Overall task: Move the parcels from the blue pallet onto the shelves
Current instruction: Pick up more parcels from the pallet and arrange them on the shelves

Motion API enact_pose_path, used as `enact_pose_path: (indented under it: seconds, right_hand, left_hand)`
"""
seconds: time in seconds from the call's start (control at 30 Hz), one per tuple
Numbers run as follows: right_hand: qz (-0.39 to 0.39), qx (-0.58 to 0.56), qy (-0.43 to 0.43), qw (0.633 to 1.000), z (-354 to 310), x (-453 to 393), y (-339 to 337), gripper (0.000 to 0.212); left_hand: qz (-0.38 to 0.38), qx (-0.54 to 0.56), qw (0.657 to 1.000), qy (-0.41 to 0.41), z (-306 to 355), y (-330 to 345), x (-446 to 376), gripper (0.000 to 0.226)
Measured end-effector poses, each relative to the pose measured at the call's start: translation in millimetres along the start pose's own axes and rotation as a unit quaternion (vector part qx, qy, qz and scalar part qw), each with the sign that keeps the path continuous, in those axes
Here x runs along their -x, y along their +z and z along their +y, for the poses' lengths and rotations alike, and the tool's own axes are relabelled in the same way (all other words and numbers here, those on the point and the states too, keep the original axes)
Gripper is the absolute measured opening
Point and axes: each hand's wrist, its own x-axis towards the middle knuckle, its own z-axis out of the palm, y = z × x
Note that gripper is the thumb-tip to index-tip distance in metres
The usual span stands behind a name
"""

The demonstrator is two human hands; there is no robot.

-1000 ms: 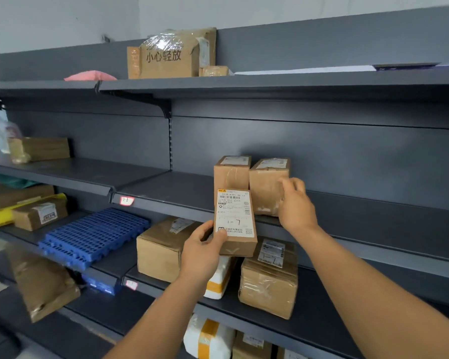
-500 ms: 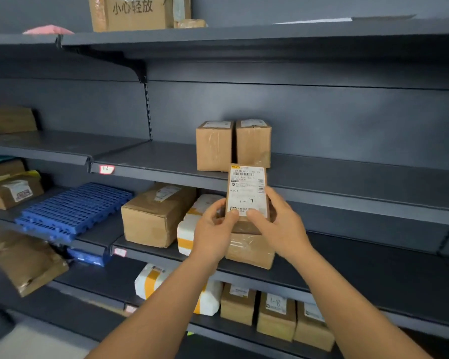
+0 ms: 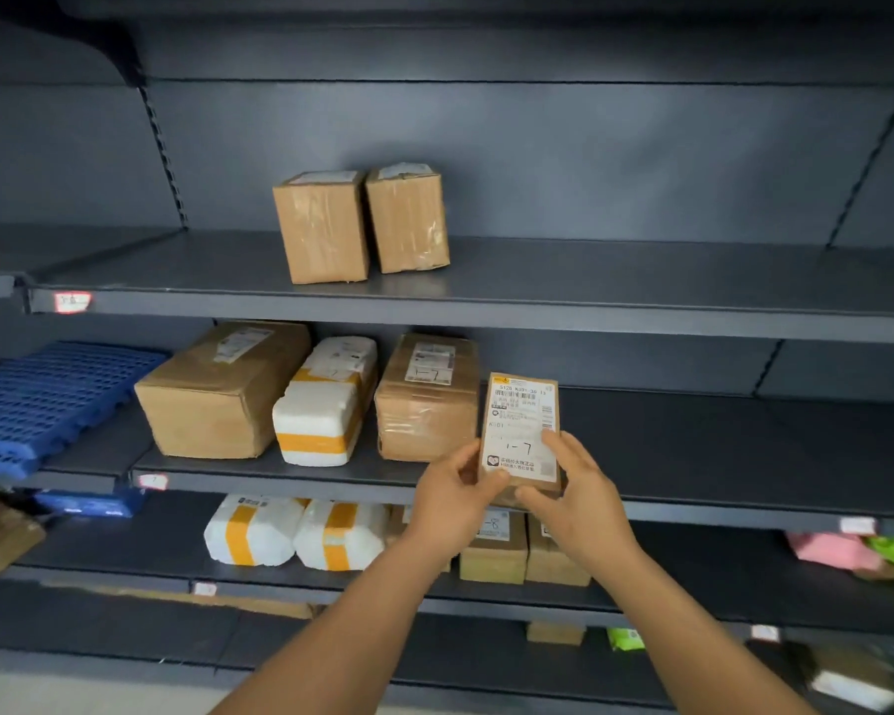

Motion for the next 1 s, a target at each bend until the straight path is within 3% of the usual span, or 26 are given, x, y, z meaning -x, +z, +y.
enact_pose_path:
  seconds: [0.2,0.53,0.63,0.8,1.0]
  right_hand:
    - [0.007,0.039,0.028,0.999,42.1,-22.7,0.0,0.049]
    - [-0.075,0.066,0.031,0.995,117.0,-114.8,28.7,0.037]
    - [-0.118,0.094,0.034,0.988,132.0,-142.6,41.1,0.043]
    - [-0.171,0.153,0.014,0.973,139.5,-178.1,51.8,0.067]
    - [-0.195,0.188,0.058,0.961,136.5,-186.6,52.8,0.080]
  left_hand:
    - [-0.033,-0.093,0.994,-0.036,-27.0,42.5,-41.0,0.054]
    - [-0.072,-0.313,0.945,-0.055,-67.6,86.5,-131.5,0.044]
    - [-0.095,-0.371,0.921,-0.073,-76.6,94.7,-158.3,0.048]
    - [-0.136,-0.538,0.830,-0.055,-78.9,97.8,-192.5,0.090]
    - [-0.134,-0.582,0.802,-0.028,-78.2,96.3,-204.3,0.086]
